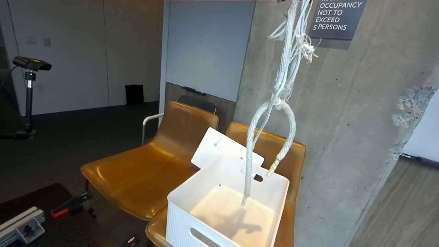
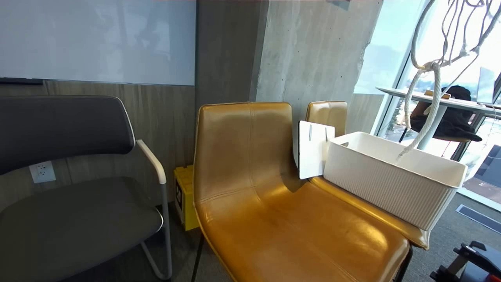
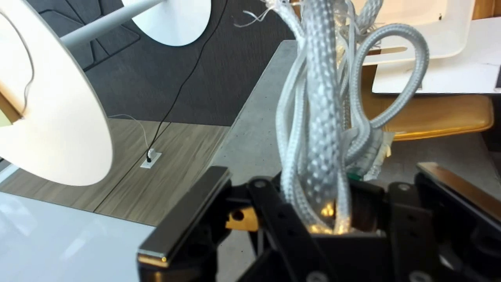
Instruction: Put the ropes inside the basket then remove them
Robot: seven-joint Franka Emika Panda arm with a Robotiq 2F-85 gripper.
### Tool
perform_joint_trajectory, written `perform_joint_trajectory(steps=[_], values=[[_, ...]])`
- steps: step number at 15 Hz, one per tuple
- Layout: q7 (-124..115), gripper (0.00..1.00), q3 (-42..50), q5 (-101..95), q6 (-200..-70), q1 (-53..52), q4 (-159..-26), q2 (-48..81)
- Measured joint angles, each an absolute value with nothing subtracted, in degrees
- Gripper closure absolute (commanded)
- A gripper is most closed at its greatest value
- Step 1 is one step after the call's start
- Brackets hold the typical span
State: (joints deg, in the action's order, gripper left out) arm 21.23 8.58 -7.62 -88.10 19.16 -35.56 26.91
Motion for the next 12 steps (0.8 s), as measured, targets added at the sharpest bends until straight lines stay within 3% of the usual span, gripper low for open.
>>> perform_joint_trajectory(steps=[12], values=[[21.1,1.00,6.9,-0.3,-81.5,19.7,-35.8,29.1]])
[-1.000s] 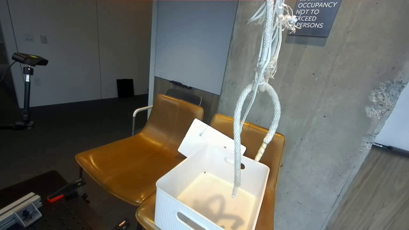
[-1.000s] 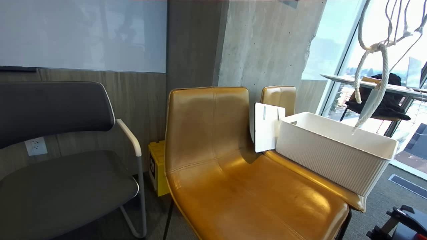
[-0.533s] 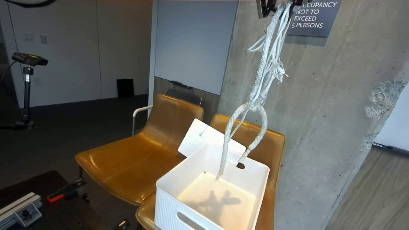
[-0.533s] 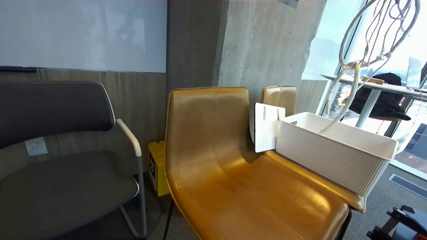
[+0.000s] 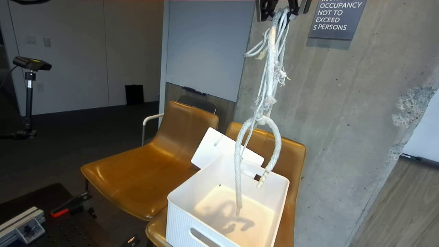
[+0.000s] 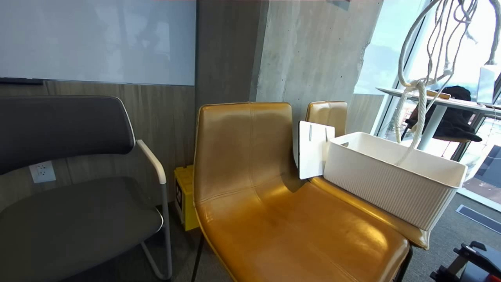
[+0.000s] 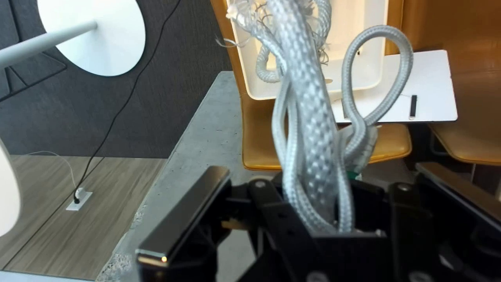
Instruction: Put the ropes inside the basket then remove them
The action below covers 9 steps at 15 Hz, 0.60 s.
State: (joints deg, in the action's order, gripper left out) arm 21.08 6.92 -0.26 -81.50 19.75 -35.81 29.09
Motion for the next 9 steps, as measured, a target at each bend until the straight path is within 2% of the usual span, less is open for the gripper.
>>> perform_joint_trajectory(steps=[9], values=[[21.3,1.00,6.8,-0.2,-87.2,20.0,-51.5,26.6]])
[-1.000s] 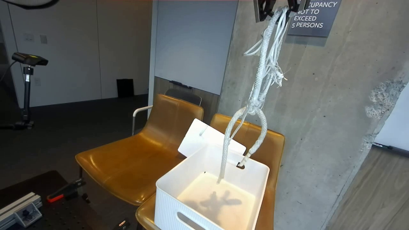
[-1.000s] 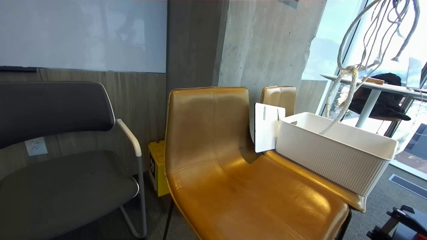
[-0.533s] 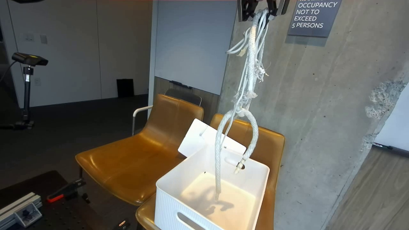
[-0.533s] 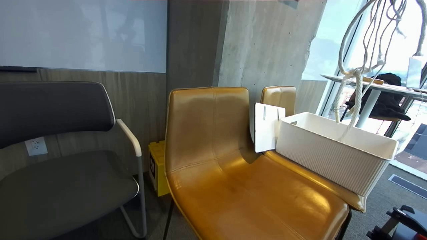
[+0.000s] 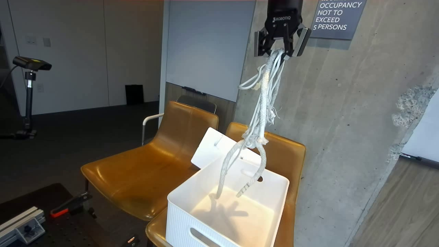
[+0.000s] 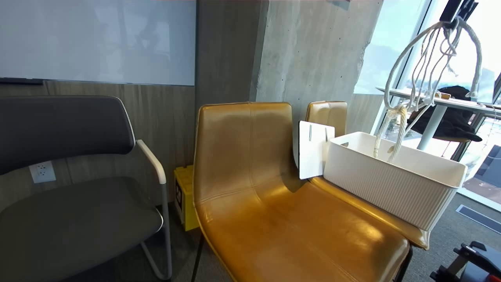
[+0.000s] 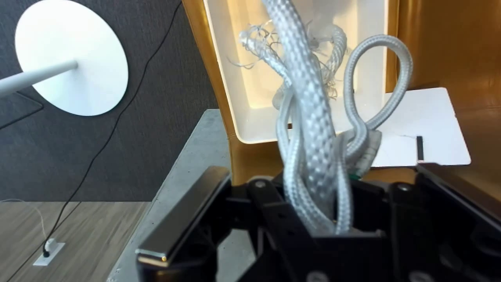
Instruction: Put the ropes inside the basket then remove them
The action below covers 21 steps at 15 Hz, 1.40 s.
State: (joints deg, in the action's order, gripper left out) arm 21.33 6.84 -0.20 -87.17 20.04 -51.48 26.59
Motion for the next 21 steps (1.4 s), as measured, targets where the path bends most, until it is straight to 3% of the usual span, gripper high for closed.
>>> perform_joint_trajectory(steps=[14,20,21], values=[[25.2,1.00,5.4,1.3,-115.5,18.7,-94.8,13.6],[25.4,1.00,5.4,2.1,-124.1,16.9,-103.3,12.6],[25.4,0.75,5.4,2.1,-124.8,16.8,-103.4,12.7]])
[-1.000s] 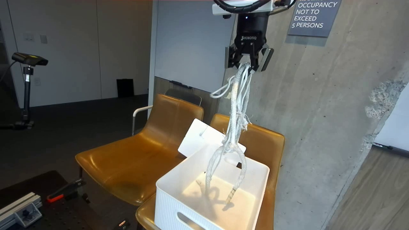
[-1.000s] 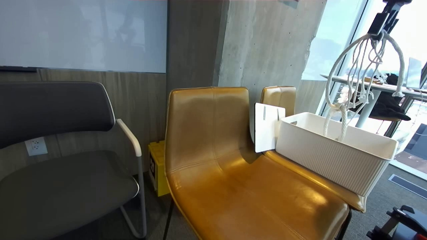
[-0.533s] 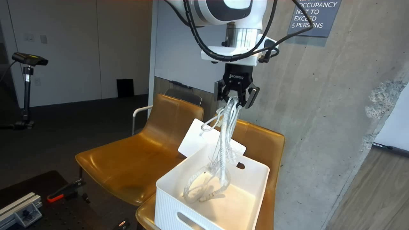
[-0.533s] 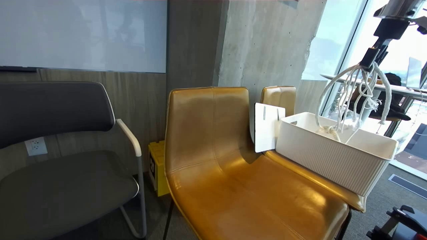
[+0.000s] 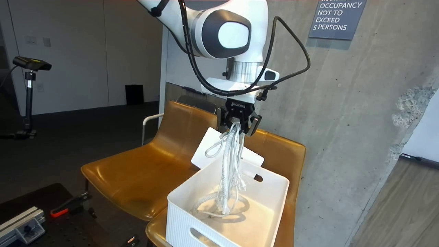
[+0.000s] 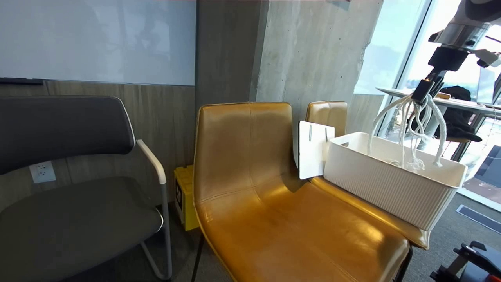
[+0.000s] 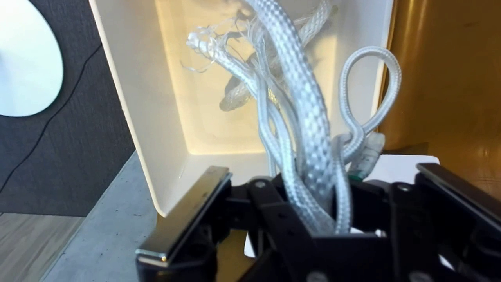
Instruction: Put the ropes inside the basket then remove them
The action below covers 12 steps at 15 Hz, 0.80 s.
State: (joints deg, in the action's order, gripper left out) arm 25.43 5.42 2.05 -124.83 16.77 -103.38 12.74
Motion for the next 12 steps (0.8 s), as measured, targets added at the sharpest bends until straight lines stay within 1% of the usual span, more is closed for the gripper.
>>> perform_joint_trajectory(steps=[1,2,3,5,8,10,11,12], values=[[25.4,0.74,5.4,2.1,-125.2,16.7,-103.4,12.8],[25.4,0.68,5.5,2.0,-125.3,16.5,-103.4,12.8],[25.4,0.60,5.5,2.0,-125.3,16.4,-103.4,12.8],[25.4,0.48,5.5,1.9,-125.3,16.2,-103.4,12.8],[25.5,0.24,5.9,1.8,-125.3,16.2,-103.4,12.8],[25.7,0.12,6.3,1.8,-125.3,16.2,-103.4,12.8],[25.8,0.03,6.5,1.8,-125.3,16.2,-103.5,12.8],[26.2,0.00,6.5,1.8,-125.3,16.2,-103.7,12.9]])
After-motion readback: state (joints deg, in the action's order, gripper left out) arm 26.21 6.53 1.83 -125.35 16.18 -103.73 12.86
